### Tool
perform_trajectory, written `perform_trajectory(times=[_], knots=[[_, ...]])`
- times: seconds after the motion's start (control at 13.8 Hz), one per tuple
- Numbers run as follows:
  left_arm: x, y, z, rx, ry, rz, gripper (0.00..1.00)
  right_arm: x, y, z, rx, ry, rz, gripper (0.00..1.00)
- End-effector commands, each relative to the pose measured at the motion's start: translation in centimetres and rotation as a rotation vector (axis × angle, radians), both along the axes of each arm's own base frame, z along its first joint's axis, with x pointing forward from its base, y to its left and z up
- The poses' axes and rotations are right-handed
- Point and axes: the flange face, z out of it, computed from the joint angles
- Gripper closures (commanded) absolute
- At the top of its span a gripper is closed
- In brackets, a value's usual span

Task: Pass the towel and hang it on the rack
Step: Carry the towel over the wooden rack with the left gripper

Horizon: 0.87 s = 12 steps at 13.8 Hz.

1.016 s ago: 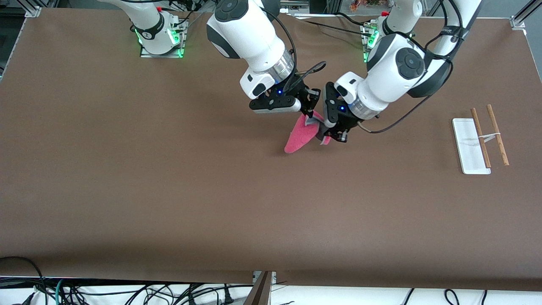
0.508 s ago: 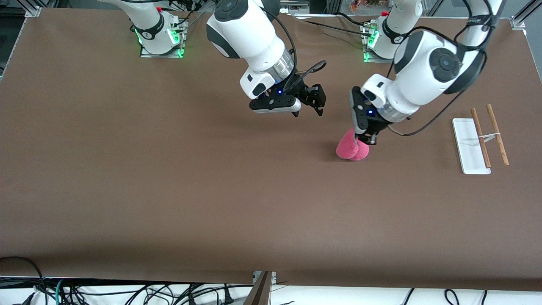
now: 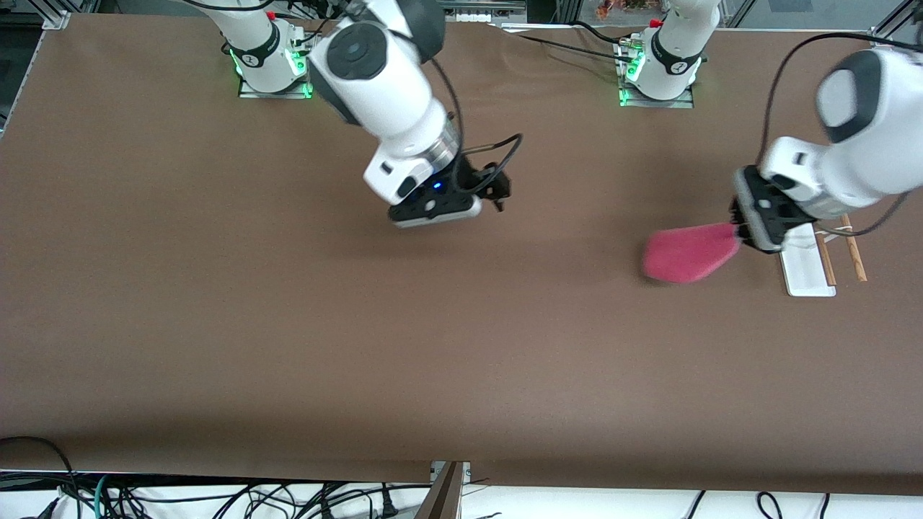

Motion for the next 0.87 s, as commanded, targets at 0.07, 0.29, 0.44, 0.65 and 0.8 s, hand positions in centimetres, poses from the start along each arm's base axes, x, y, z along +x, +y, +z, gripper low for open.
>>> perform_trajectory(times=[0.07,0.29,0.44,0.65,0.8], knots=[[1.0,8.3,-0.8,-0.079,0.017,-0.059,1.0,3.5,-7.7,0.9,-0.09,0.008,0.224,0.0],[-1.4,16.9,-4.2,-0.148,0.07,-0.009,1.0,6.1,-16.3,3.3,-0.156,0.062,0.274,0.0],[-3.1,21.8,-5.0,-0.157,0.057,-0.02,1.0,7.2,-20.3,4.5,-0.178,0.081,0.286,0.0],[-4.7,28.5,-5.4,-0.192,-0.006,-0.03,1.0,8.1,-25.1,6.5,-0.205,0.105,0.237,0.0],[-5.3,33.0,-5.5,-0.213,-0.048,-0.038,1.0,8.3,-27.3,7.6,-0.233,0.121,0.206,0.0]])
